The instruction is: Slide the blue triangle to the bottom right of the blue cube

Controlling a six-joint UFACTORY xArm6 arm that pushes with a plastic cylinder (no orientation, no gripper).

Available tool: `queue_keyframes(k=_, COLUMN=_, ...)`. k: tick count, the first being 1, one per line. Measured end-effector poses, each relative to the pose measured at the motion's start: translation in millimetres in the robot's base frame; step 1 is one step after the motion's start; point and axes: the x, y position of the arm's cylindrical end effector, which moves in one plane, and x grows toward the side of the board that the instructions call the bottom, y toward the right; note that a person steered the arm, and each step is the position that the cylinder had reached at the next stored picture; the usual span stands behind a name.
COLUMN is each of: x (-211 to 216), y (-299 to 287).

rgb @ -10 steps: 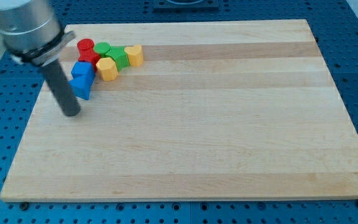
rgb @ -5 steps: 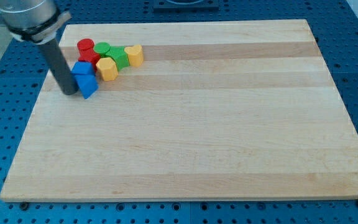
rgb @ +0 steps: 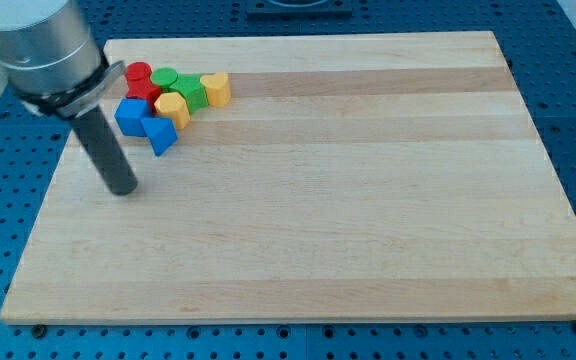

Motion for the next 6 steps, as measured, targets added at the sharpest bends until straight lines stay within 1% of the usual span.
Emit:
queue_keyframes(k=1, x=-11.1, y=3.5)
queue_keyframes(k=5, x=-19.5, y=26.2)
queue_keyframes(k=6, x=-50.8, y=25.9)
